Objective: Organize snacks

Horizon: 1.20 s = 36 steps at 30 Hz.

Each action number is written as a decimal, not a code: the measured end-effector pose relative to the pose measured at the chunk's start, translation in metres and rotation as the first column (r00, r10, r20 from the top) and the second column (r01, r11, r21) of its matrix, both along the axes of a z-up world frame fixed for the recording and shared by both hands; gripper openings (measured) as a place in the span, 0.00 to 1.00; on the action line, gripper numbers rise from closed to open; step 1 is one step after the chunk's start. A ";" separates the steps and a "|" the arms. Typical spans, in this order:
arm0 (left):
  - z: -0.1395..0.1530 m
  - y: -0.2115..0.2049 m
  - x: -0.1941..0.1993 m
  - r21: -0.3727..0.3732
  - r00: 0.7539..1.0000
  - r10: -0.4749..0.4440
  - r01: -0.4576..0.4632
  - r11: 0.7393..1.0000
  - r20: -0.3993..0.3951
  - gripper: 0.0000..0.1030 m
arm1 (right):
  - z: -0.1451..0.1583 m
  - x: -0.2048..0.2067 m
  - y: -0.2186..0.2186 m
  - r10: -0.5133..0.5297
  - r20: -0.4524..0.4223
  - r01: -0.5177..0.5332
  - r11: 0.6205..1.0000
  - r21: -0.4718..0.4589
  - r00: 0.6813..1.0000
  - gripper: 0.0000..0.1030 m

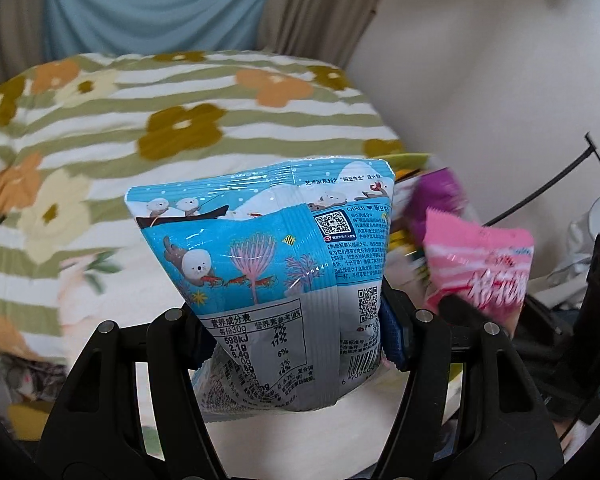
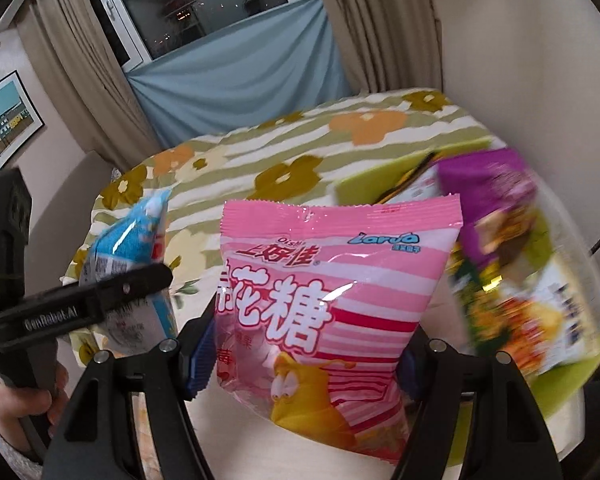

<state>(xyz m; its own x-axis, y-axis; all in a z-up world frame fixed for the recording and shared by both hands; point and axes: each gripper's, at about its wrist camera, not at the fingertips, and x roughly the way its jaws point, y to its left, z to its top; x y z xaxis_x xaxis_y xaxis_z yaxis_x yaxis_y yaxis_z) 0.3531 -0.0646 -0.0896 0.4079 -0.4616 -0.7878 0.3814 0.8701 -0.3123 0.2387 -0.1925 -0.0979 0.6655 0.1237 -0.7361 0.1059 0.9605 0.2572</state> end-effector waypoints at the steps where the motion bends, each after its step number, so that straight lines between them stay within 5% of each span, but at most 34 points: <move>1: 0.003 -0.015 0.000 -0.012 1.000 -0.007 0.007 1.000 0.002 0.60 | 0.004 -0.003 -0.013 0.003 0.000 -0.003 1.000 -0.010 1.000 0.66; 10: -0.003 -0.138 0.009 -0.011 0.999 -0.054 0.053 0.999 -0.010 0.61 | 0.008 -0.020 -0.097 -0.018 -0.005 0.018 0.999 -0.034 1.000 0.66; 14: -0.018 -0.163 0.016 0.001 0.998 -0.016 0.016 1.000 -0.057 0.80 | 0.004 -0.025 -0.121 -0.008 -0.014 0.007 1.000 -0.024 1.000 0.66; 16: -0.021 -0.161 0.014 0.000 0.998 0.021 -0.021 1.000 -0.062 0.91 | 0.002 -0.026 -0.129 0.003 -0.019 -0.003 1.000 -0.021 1.000 0.66; 27: -0.017 -0.098 -0.031 0.035 0.980 0.201 -0.201 0.979 -0.002 0.92 | -0.004 -0.029 -0.132 0.128 -0.021 -0.127 0.991 0.040 0.992 0.67; 36: -0.015 -0.071 -0.067 0.103 0.940 0.340 -0.341 0.934 0.033 0.92 | -0.009 -0.030 -0.104 0.273 -0.005 -0.272 0.961 0.048 0.962 0.69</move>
